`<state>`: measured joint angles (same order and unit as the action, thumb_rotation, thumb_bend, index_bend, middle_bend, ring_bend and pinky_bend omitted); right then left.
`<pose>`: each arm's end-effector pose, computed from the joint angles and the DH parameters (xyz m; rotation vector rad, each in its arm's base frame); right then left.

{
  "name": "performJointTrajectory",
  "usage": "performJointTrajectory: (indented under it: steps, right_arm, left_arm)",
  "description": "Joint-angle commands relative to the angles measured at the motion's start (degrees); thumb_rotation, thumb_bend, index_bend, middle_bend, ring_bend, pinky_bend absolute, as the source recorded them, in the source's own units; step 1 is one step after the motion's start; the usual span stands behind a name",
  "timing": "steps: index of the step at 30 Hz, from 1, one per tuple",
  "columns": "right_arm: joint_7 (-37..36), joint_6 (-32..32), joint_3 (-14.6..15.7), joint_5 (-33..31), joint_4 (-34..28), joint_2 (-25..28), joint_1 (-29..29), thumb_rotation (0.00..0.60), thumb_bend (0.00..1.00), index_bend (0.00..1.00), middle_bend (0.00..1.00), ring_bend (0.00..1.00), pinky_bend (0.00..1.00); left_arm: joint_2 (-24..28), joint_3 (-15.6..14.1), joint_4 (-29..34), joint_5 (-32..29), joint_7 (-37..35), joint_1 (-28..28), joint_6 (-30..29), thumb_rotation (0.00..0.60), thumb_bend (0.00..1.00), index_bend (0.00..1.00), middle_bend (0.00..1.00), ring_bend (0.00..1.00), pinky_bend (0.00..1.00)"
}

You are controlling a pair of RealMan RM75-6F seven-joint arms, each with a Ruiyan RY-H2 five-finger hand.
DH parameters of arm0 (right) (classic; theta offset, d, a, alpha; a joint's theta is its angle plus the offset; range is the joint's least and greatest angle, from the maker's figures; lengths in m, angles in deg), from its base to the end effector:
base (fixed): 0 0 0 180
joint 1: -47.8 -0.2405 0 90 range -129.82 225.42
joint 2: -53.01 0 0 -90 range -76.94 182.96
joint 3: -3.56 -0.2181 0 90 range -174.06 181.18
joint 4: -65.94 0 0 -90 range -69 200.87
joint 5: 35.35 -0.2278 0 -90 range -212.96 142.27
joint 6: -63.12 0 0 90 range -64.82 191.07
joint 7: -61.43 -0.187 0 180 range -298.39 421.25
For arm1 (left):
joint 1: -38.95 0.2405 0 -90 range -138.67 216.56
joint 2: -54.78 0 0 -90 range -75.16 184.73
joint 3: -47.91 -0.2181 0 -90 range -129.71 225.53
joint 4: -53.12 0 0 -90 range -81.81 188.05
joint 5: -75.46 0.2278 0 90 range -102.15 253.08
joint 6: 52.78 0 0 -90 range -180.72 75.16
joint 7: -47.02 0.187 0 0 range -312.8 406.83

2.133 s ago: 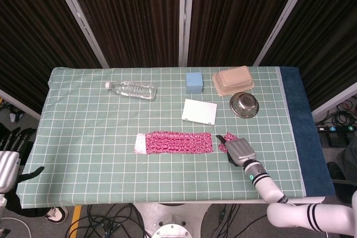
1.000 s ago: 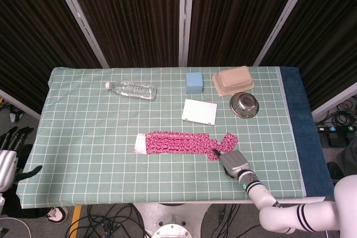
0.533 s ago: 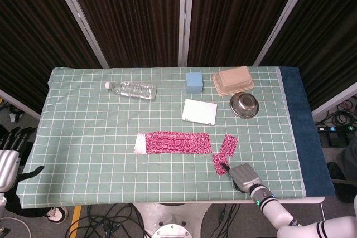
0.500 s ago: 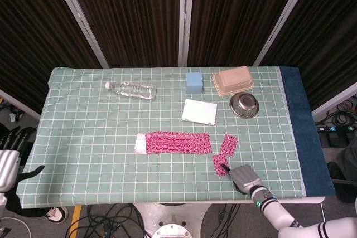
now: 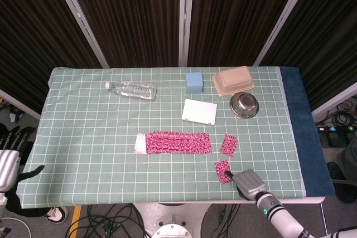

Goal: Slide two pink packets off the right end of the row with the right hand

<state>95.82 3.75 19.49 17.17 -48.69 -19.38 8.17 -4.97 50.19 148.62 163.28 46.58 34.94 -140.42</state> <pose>-0.1899 -0.1975 -0.0473 2.1164 -1.1478 0.3450 -0.2752 0.2157 0.1461 -1.3899 -0.8617 -0.9260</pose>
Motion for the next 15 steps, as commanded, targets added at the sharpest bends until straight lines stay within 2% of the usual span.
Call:
performJointTrajectory:
  steps: [1,4,9,12,15]
  right_arm:
    - [-4.74,-5.74,-1.92,7.50,0.06,1.65,3.66,0.600,1.00,0.13,0.91,0.89,0.77]
    - [-10.00,-14.84,-4.01,17.16,3.57,1.45,8.34,0.600,1.00,0.13,0.91,0.89,0.77]
    - [-18.65,-34.54,-9.10,32.26,17.06,-2.14,16.39,0.600,1.00,0.17,0.91,0.89,0.77]
    - [-21.18,-41.95,-12.19,34.68,24.10,-3.11,19.63,0.600,1.00,0.21,0.91,0.89,0.77]
    - [-22.64,-44.15,-13.99,33.10,27.30,-1.82,22.25,0.600,1.00,0.24,0.91,0.89,0.77]
  left_arm:
    - [-0.01,0.03,-0.01,0.03,-0.03,-0.01,-0.03,0.600,0.00,0.11,0.11,0.04,0.14]
    - [-0.09,0.07,-0.01,0.08,0.00,-0.04,-0.09,0.600,0.00,0.11,0.11,0.04,0.14]
    - [-0.25,0.16,0.45,0.39,0.57,-0.23,-0.15,0.600,0.00,0.11,0.11,0.04,0.14]
    - [-0.07,0.25,1.16,0.51,1.24,-0.41,-0.08,0.600,0.00,0.11,0.11,0.04,0.14]
    - [0.28,0.36,1.96,0.47,1.71,-0.55,0.05,0.600,0.00,0.11,0.11,0.04,0.14]
